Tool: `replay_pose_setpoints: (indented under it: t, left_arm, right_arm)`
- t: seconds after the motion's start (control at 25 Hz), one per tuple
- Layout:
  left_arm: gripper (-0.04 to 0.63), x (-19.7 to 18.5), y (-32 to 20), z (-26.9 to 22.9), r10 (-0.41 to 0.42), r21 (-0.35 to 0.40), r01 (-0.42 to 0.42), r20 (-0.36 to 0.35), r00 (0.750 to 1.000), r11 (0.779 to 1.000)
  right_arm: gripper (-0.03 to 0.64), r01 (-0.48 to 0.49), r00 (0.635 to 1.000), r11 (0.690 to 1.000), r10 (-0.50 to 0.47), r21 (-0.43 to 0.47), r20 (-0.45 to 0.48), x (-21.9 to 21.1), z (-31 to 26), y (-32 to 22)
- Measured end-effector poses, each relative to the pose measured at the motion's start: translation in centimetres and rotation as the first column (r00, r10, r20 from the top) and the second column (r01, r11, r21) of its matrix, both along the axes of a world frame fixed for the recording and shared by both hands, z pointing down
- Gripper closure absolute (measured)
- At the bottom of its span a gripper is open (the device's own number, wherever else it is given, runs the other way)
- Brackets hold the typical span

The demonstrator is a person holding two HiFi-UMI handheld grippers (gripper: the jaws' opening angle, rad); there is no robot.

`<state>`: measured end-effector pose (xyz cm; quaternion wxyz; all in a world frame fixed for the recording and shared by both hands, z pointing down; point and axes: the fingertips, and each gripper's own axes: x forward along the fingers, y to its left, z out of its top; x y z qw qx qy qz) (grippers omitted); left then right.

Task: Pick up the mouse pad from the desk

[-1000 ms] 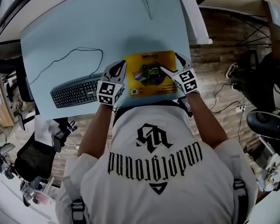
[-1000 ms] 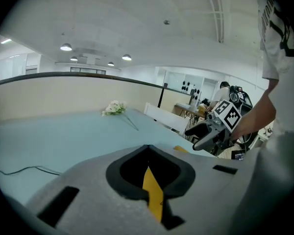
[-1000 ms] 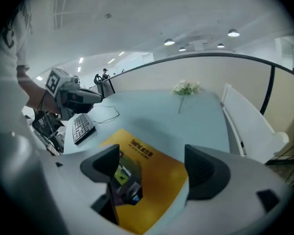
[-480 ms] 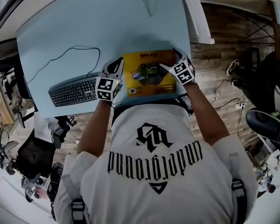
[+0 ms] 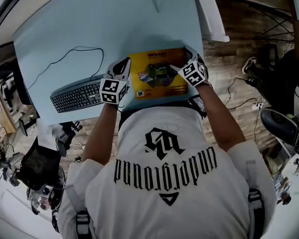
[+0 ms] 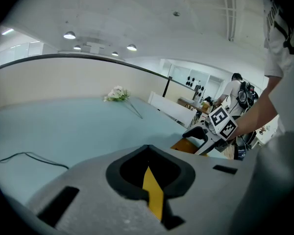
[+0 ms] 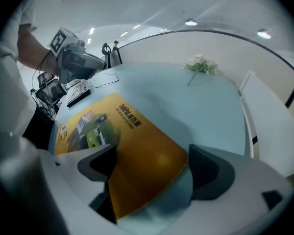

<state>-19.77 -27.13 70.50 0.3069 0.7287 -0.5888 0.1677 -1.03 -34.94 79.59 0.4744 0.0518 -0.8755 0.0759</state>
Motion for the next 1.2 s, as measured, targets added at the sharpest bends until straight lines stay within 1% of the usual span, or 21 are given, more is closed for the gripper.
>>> replay_pose_setpoints:
  t: [0.44, 0.52, 0.64, 0.92, 1.0, 1.08, 1.2]
  left_arm:
    - [0.588, -0.4, 0.2, -0.8, 0.003, 0.017, -0.003, -0.006, 1.000, 1.000]
    - [0.588, -0.8, 0.4, -1.0, -0.013, 0.019, 0.013, -0.006, 1.000, 1.000]
    - [0.588, -1.5, 0.8, -1.4, -0.036, 0.027, 0.036, -0.003, 0.999, 0.999]
    - [0.588, -2.0, 1.5, -2.2, -0.057, 0.045, 0.057, -0.003, 0.998, 0.997]
    - [0.588, -1.9, 1.9, -2.5, -0.057, 0.047, 0.057, -0.003, 0.998, 0.997]
    - [0.588, -1.7, 2.3, -2.6, -0.053, 0.048, 0.053, -0.004, 0.999, 0.997]
    - [0.588, -1.6, 2.7, -2.8, -0.049, 0.050, 0.049, -0.004, 0.999, 0.998]
  right_arm:
    - [0.183, 0.005, 1.000, 1.000, -0.005, 0.003, -0.017, -0.1, -0.3, 0.1]
    - [0.226, 0.022, 1.000, 1.000, -0.022, 0.001, -0.019, -0.2, -0.4, 0.5]
    - [0.274, 0.039, 0.999, 0.999, -0.039, -0.001, -0.021, -0.4, -0.6, 1.2]
    - [0.407, 0.092, 0.995, 0.996, -0.093, -0.022, -0.034, -0.6, -0.8, 2.9]
    - [0.470, 0.122, 0.992, 0.992, -0.123, -0.037, -0.033, -0.8, -1.0, 3.7]
    - [0.577, 0.160, 0.986, 0.986, -0.162, -0.044, -0.037, -0.9, -0.9, 4.9]
    - [0.591, 0.154, 0.987, 0.988, -0.155, -0.034, -0.047, -0.9, -0.8, 5.3]
